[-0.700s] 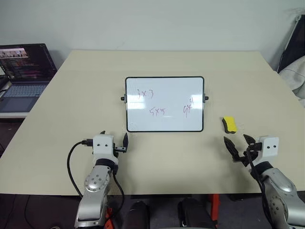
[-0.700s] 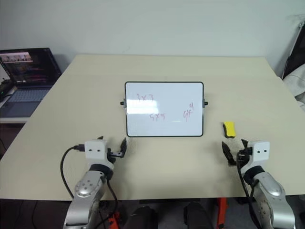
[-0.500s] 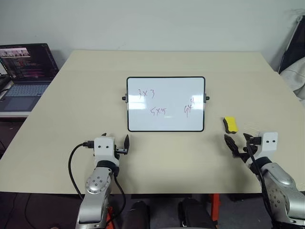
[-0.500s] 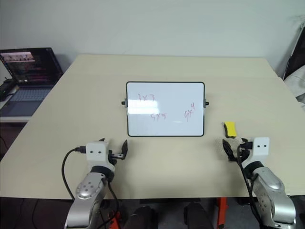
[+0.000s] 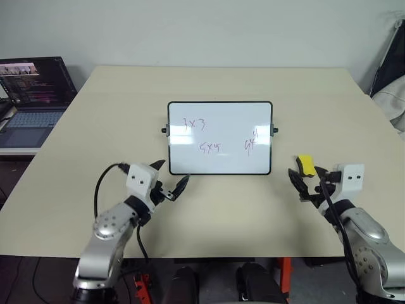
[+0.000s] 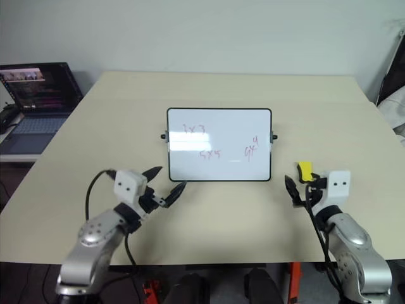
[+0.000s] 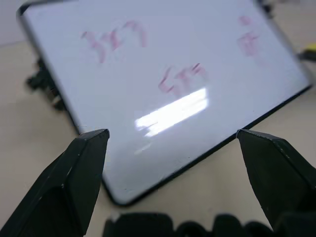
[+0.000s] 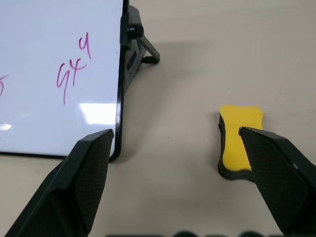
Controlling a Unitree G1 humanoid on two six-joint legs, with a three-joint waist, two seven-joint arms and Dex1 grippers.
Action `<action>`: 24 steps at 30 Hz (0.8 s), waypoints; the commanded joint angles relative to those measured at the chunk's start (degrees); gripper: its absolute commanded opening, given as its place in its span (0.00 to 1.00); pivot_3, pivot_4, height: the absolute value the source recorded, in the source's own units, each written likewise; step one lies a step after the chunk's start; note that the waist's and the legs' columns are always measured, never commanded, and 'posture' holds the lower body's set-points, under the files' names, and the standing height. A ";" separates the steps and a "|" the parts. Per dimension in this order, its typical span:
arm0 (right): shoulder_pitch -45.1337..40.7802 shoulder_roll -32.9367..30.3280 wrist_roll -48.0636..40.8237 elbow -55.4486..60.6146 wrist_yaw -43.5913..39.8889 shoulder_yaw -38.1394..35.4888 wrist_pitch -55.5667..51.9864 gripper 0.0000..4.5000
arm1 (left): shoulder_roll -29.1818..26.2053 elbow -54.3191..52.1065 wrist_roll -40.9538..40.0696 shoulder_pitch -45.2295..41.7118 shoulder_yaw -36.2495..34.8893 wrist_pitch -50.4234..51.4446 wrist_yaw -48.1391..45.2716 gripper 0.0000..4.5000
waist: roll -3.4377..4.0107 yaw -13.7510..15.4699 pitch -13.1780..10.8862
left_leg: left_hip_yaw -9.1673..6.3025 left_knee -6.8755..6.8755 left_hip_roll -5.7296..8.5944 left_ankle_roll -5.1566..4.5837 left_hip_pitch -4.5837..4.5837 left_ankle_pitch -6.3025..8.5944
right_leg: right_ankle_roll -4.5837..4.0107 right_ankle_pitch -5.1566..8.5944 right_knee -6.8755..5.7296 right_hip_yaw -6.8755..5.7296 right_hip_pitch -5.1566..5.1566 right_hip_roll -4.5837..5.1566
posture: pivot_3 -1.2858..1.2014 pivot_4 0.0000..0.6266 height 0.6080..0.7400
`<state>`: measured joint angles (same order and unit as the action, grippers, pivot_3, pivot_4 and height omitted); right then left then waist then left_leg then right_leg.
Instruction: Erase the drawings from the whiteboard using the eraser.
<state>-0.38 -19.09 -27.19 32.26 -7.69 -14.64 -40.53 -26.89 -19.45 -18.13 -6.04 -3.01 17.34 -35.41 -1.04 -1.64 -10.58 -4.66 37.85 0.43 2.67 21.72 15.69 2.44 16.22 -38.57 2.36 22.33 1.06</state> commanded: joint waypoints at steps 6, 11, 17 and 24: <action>-11.42 -3.68 0.37 -3.60 5.69 -4.96 -9.81 0.99 | -8.09 2.97 -10.41 -17.25 6.52 9.65 -21.51 1.00 | 0.00 -0.17 0.00 | 0.05 -0.05 0.05 -0.02 0.06 0.01 | -0.19 -0.11 0.03 -0.01 0.03 -0.02 | 0.52 0.24 1.00; -13.94 -6.57 1.14 -10.38 3.10 -3.44 -12.38 0.99 | -8.88 4.09 -10.38 -22.38 10.65 10.99 -27.15 1.00 | 0.00 -0.20 -0.01 | 0.09 -0.18 0.03 -0.11 0.15 0.08 | -0.17 -0.05 0.06 0.05 0.18 -0.01 | 0.52 0.24 1.00; -15.24 -6.48 3.30 -15.86 1.62 -1.10 -11.32 0.99 | -7.47 3.97 -9.44 -24.73 12.78 11.68 -27.82 1.00 | 0.00 -0.26 -0.01 | 0.09 -0.18 0.04 -0.13 0.22 0.09 | -0.17 -0.04 0.00 0.14 0.31 0.00 | 0.52 0.24 1.00; -15.97 -4.58 6.67 -20.99 1.41 0.53 -6.79 0.99 | -8.17 3.98 -8.97 -23.38 12.19 11.26 -28.12 1.00 | 0.00 -0.22 -0.01 | 0.08 -0.16 0.04 -0.13 0.21 0.09 | -0.16 -0.04 -0.02 0.15 0.31 0.00 | 0.52 0.24 1.00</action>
<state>-15.19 -23.73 -21.33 10.97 -6.20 -13.64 -49.60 -34.60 -14.80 -27.01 -29.60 9.76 29.20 -63.21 -1.04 -1.87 -10.59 -4.58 37.69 0.47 2.53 21.93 15.78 2.28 16.18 -38.59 2.50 22.65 1.06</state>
